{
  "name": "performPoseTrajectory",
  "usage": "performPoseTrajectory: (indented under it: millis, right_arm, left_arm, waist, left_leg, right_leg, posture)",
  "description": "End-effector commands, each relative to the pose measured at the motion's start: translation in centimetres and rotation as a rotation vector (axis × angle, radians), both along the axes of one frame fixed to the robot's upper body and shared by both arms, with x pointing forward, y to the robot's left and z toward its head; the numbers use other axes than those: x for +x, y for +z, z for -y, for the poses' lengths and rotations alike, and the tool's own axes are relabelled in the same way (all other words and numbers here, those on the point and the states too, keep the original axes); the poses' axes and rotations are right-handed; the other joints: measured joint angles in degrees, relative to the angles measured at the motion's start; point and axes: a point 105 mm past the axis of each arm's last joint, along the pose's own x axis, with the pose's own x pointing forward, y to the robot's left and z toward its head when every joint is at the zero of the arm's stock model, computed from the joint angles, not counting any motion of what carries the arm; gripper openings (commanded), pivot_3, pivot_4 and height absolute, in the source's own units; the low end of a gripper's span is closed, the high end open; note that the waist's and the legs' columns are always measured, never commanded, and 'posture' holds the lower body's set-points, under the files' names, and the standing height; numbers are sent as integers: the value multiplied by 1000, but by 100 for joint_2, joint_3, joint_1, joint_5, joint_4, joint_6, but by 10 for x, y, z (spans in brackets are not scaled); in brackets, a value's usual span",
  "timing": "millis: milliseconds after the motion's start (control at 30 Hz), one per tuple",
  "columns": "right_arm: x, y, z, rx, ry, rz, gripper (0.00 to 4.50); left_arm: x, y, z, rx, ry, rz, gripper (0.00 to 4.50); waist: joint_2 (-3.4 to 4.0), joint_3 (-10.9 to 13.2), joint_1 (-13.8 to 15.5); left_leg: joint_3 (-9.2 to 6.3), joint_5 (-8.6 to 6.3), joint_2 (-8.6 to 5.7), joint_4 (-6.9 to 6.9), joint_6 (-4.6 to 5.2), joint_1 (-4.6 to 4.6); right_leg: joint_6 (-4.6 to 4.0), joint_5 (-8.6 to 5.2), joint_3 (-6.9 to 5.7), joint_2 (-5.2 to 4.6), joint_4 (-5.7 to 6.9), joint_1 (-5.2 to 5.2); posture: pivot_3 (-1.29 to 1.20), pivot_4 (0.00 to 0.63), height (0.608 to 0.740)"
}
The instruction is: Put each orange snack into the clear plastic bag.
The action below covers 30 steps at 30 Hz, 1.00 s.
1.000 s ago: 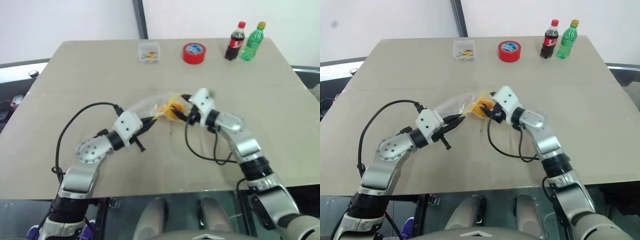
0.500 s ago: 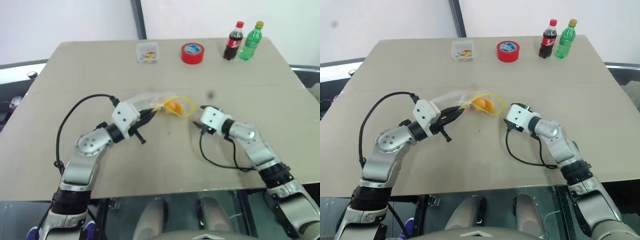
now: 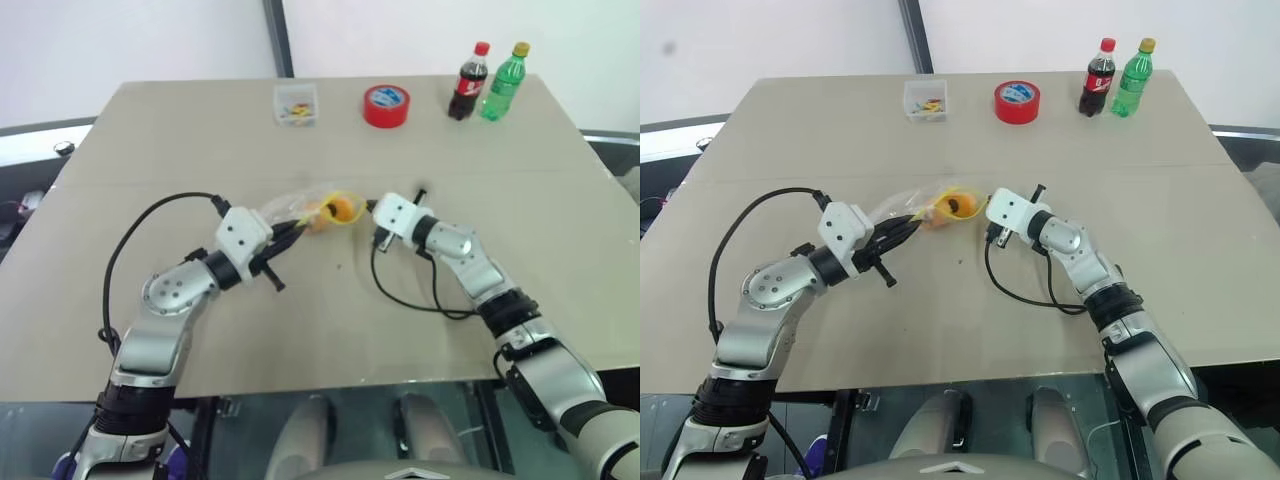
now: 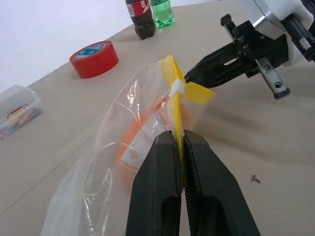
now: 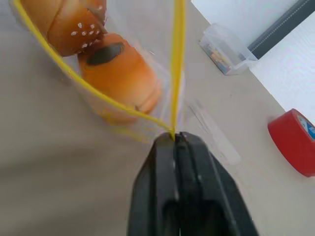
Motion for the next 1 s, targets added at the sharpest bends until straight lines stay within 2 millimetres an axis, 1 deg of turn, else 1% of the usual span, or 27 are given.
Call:
performPoseTrajectory:
  millis: [33, 133, 200, 267, 367, 467, 600, 733, 833, 867, 900, 933, 967, 1000]
  right_arm:
    - [2, 19, 3, 24, 8, 64, 54]
    - [4, 18, 7, 14, -6, 68, 54]
    - [6, 21, 13, 15, -29, 80, 54]
    - [8, 27, 23, 0, -60, 105, 54]
    - [11, 44, 48, -13, -129, 155, 54]
    - [9, 64, 73, -28, -192, 206, 54]
    - [5, 96, 107, -67, -295, 294, 54]
    - [0, 121, 123, -81, -355, 361, 54]
    - [-11, 136, 130, -75, -377, 390, 54]
    - [-15, 138, 131, -70, -377, 389, 54]
    - [-20, 134, 130, -57, -365, 357, 54]
    - [-27, 126, 125, -41, -332, 301, 54]
    - [-33, 111, 120, -36, -293, 234, 54]
    - [-38, 102, 116, -32, -267, 187, 54]
  left_arm:
    - [-5, 15, 1, -26, -19, 56, 0]
    - [-4, 15, 0, -20, -19, 60, 0]
    - [-2, 18, 0, -30, -19, 68, 0]
    - [-1, 24, 2, -57, -27, 81, 0]
    - [3, 39, 6, -129, -46, 90, 0]
    - [12, 49, 6, -151, -54, 96, 0]
    - [33, 71, 9, -175, -73, 134, 0]
    - [52, 89, 17, -149, -95, 198, 0]
    - [55, 101, 25, -159, -141, 230, 0]
    - [54, 103, 26, -167, -155, 229, 0]
    - [53, 102, 28, -167, -167, 224, 0]
    - [52, 99, 28, -167, -171, 215, 0]
    - [51, 96, 28, -168, -169, 205, 0]
    - [50, 93, 28, -170, -166, 199, 0]
  waist:
    - [0, 0, -1]
    - [0, 0, -1]
    - [0, 0, 0]
    - [0, 0, 3]
    - [-1, 5, 31]
    - [-1, 4, 33]
    - [-3, 6, 48]
    - [-4, 6, -6]
    - [-4, 7, -11]
    - [-4, 7, -10]
    - [-5, 7, -4]
    - [-5, 6, 4]
    - [-6, 6, 13]
    - [-7, 5, 13]
  left_leg:
    - [1, 0, 0, 0, 0, 0]
    - [1, 0, 0, 0, 0, 1]
    - [1, 0, 0, 0, 0, 1]
    - [2, 0, 0, 0, 0, 1]
    - [-1, -1, -2, 2, 1, -2]
    - [-3, 0, -4, 5, 1, -5]
    - [-4, 0, -6, 4, 1, -5]
    - [1, 0, -22, 4, 1, -4]
    - [8, 1, -20, 2, 0, -5]
    - [8, 1, -20, 2, 0, -7]
    - [8, 1, -19, 2, 0, -8]
    - [7, 1, -19, 2, 0, -10]
    - [5, 0, -16, 2, 0, -13]
    - [1, 0, -15, 2, 1, -16]
  right_leg:
    - [0, 0, 0, 0, 0, 0]
    - [0, 0, 0, 0, 0, 0]
    - [0, 0, 1, 0, 0, 0]
    - [0, 0, 1, -1, 0, 0]
    - [0, 0, -2, -2, 0, 1]
    - [0, 0, -3, -3, 0, 0]
    - [0, 0, -7, -2, 0, 1]
    - [1, 0, -2, -2, -1, 1]
    - [1, 0, 3, 0, -1, -2]
    - [1, -1, 3, 0, -2, -4]
    - [1, -1, 3, -1, -4, -4]
    - [1, -1, 2, -1, -6, -4]
    - [1, -1, 2, -1, -11, -4]
    - [1, -1, -2, -1, -18, -3]
  posture:
    - [0, 150, 740]
    - [0, 150, 740]
    - [0, 150, 740]
    - [0, 150, 740]
    - [0, 150, 740]
    - [0, 150, 740]
    - [0, 150, 740]
    - [0, 150, 740]
    - [0, 150, 740]
    - [0, 150, 740]
    - [0, 150, 740]
    - [0, 150, 740]
    - [0, 150, 740]
    - [0, 150, 740]
